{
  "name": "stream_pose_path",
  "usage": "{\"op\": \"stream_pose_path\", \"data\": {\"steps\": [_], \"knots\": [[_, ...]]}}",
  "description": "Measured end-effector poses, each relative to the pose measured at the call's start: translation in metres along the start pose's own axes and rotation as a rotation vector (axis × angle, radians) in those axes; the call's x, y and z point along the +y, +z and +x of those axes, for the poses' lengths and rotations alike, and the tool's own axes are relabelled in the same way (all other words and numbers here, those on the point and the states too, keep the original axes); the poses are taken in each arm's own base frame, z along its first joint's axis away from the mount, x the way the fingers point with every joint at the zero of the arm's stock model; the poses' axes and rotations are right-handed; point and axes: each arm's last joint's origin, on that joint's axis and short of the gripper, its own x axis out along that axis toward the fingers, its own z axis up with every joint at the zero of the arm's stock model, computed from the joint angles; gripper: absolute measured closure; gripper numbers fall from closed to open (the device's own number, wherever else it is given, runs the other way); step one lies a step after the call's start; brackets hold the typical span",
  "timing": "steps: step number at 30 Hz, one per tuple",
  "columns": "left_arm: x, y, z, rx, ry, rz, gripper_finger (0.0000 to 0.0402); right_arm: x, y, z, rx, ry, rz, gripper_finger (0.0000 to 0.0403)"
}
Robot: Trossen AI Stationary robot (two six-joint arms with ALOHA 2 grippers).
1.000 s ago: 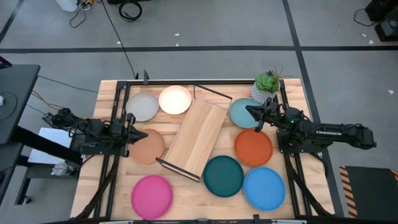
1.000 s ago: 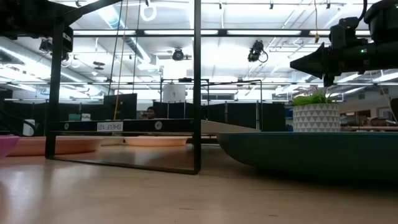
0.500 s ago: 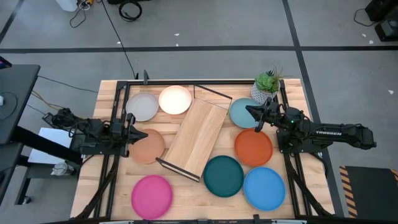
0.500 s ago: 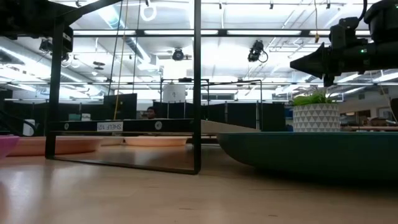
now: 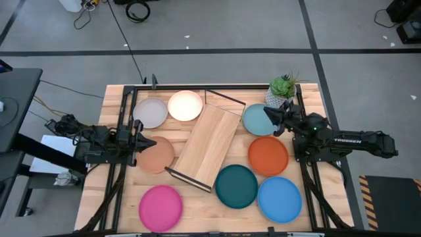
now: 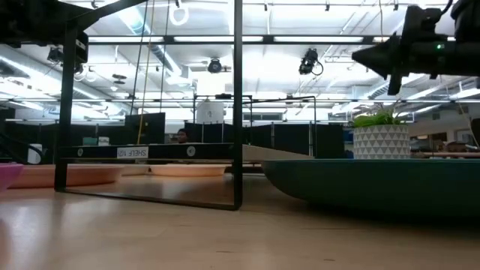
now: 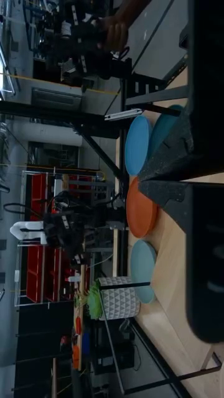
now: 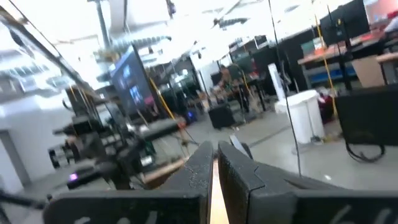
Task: Place and stack plates onto a shelf
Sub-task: Put the orange plate on the shelf
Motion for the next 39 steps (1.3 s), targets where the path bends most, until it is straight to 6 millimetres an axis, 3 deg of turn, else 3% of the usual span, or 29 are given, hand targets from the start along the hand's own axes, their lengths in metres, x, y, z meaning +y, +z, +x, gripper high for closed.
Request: {"op": "stream_pose_path", "data": {"steps": [4,9,16,25,33,39], "knots": [[0.000,0.000,0.000,0.000,0.000,0.000,0.0395,0.007,0.011,0.005,0.012,0.085,-0.019,0.0373],[0.000,0.004,0.000,-0.037,0.001,-0.003,0.0395,0.016,0.019,0.020,0.201,0.137,-0.066,0.0378],[0.000,0.006,0.000,-0.058,-0.004,-0.160,0.0395,0.021,0.010,0.036,0.539,0.079,-0.156,0.0378],[0.000,0.006,0.000,-0.055,-0.004,-0.180,0.0395,0.028,0.001,0.051,0.857,-0.028,-0.347,0.0374],[0.000,0.006,0.000,-0.054,-0.004,-0.179,0.0395,0.026,-0.024,0.055,1.104,-0.132,-0.469,0.0327],[0.000,0.006,0.000,-0.054,-0.004,-0.179,0.0395,0.026,-0.040,0.071,1.262,-0.182,-0.479,0.0281]]}}
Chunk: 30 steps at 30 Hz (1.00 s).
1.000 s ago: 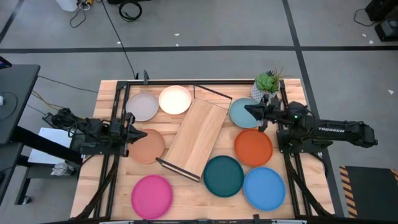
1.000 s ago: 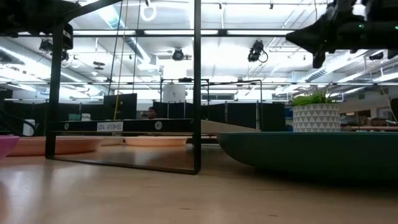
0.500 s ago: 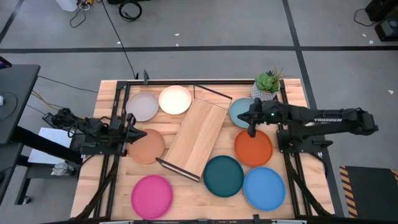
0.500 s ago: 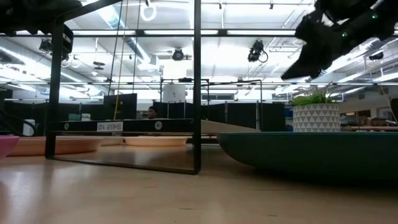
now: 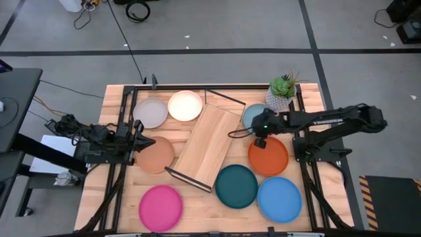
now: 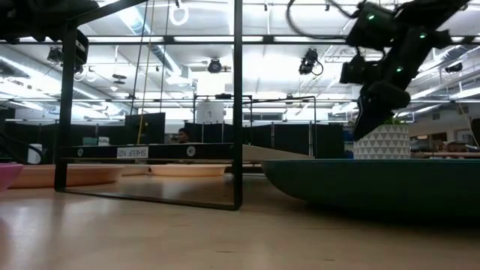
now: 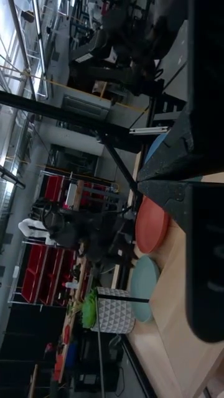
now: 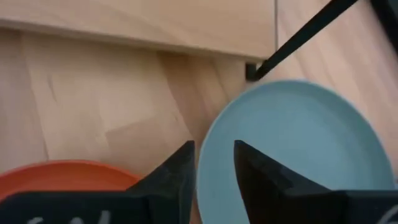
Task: Place and stack plates onto a shelf
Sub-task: Put the orange plate on the shelf
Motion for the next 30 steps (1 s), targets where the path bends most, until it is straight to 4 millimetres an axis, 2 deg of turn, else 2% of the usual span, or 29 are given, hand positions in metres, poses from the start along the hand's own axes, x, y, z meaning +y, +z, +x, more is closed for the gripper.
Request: {"op": "stream_pose_path", "data": {"steps": [3,7,13,16,21,25,30], "knots": [[0.000,0.000,0.000,0.000,0.000,0.000,0.0395,0.003,0.005,0.007,0.102,-0.003,-0.031,0.0272],[0.000,0.000,0.000,0.000,0.000,0.000,0.0395,0.010,0.010,0.009,0.221,0.088,-0.132,0.0273],[0.000,0.000,0.000,0.000,0.000,0.000,0.0395,0.033,0.018,0.014,0.311,0.132,-0.195,0.0278],[0.000,0.000,0.000,0.000,0.000,0.000,0.0395,0.051,0.022,0.008,0.349,0.110,-0.240,0.0278],[0.000,0.000,0.000,0.000,0.000,0.001,0.0395,0.084,0.031,-0.006,0.302,0.167,-0.272,0.0278],[0.000,0.000,0.000,0.000,0.000,0.001,0.0395,0.104,0.026,-0.015,0.310,0.181,-0.256,0.0269],[0.000,0.000,0.000,0.000,0.000,0.001,0.0395,0.123,0.015,-0.021,0.353,0.186,-0.185,0.0235]]}}
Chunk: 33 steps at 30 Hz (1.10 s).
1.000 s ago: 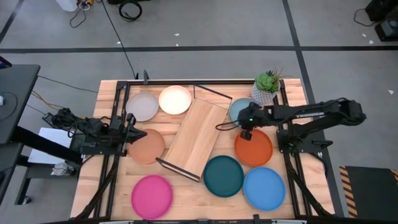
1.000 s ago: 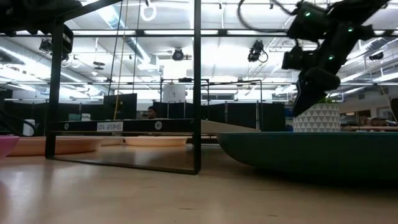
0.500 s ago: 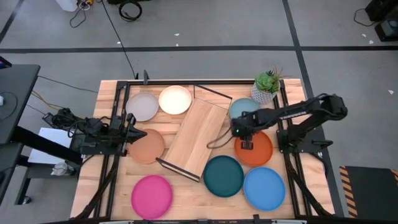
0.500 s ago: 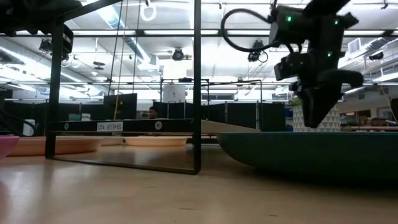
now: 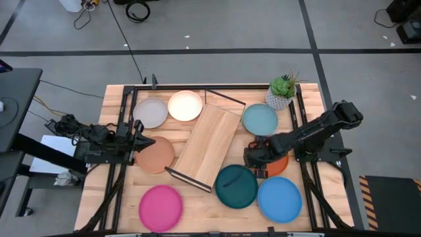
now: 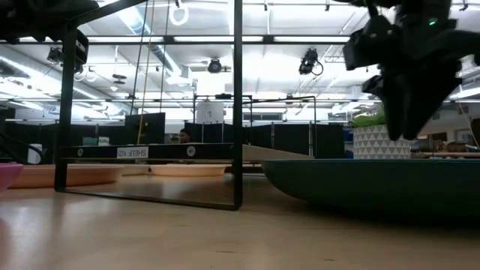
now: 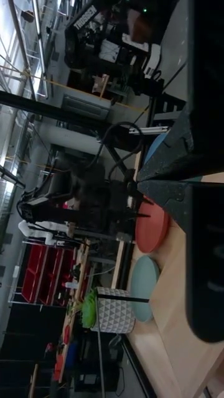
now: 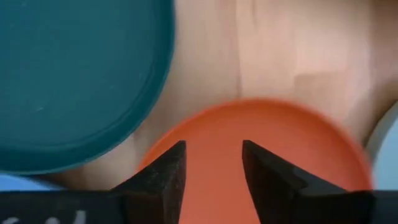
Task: Place and stack plates onto a shelf
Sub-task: Put the orange plate on the shelf
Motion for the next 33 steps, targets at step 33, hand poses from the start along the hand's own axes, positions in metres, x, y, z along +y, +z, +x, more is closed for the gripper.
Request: {"op": "stream_pose_path", "data": {"steps": [33], "knots": [[0.000,0.000,0.000,0.000,0.000,0.000,0.0395,0.046,-0.028,0.015,0.129,-0.021,0.178,0.0209]]}}
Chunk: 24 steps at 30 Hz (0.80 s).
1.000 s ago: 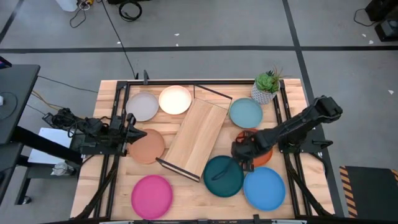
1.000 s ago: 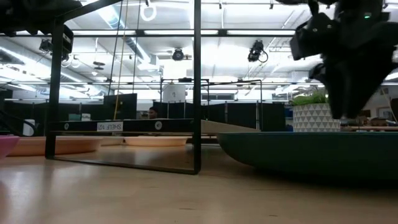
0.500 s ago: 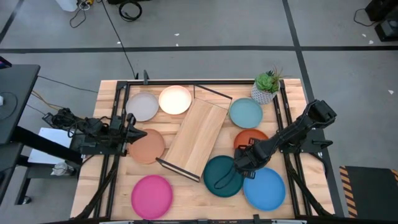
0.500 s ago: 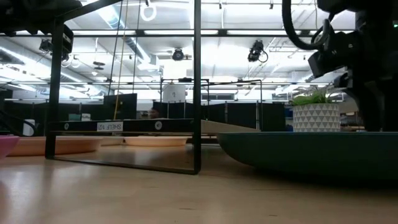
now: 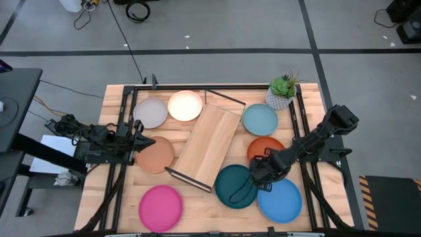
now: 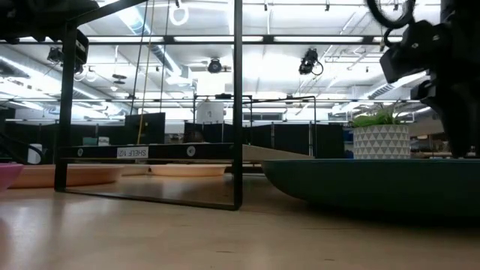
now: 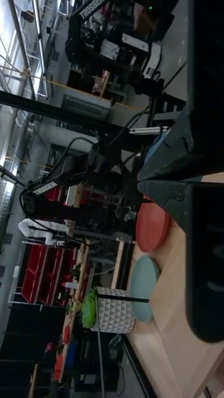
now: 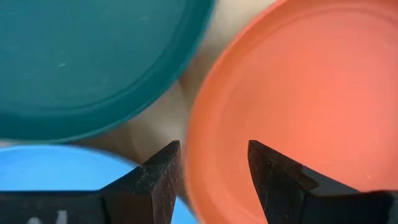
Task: Place and stack plates onto a shelf
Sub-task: Put the orange plate on the shelf
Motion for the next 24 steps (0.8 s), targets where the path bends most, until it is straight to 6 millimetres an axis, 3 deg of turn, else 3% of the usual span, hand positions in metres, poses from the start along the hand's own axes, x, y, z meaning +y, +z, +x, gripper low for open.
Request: {"op": "stream_pose_path", "data": {"steps": [16,24], "knots": [[0.000,0.000,0.000,0.000,0.000,0.000,0.0395,0.007,0.003,0.000,-0.081,0.018,0.002,0.0213],[0.000,0.000,0.000,0.000,0.000,0.000,0.0395,0.001,-0.006,0.012,-0.030,0.004,0.041,0.0233]]}}
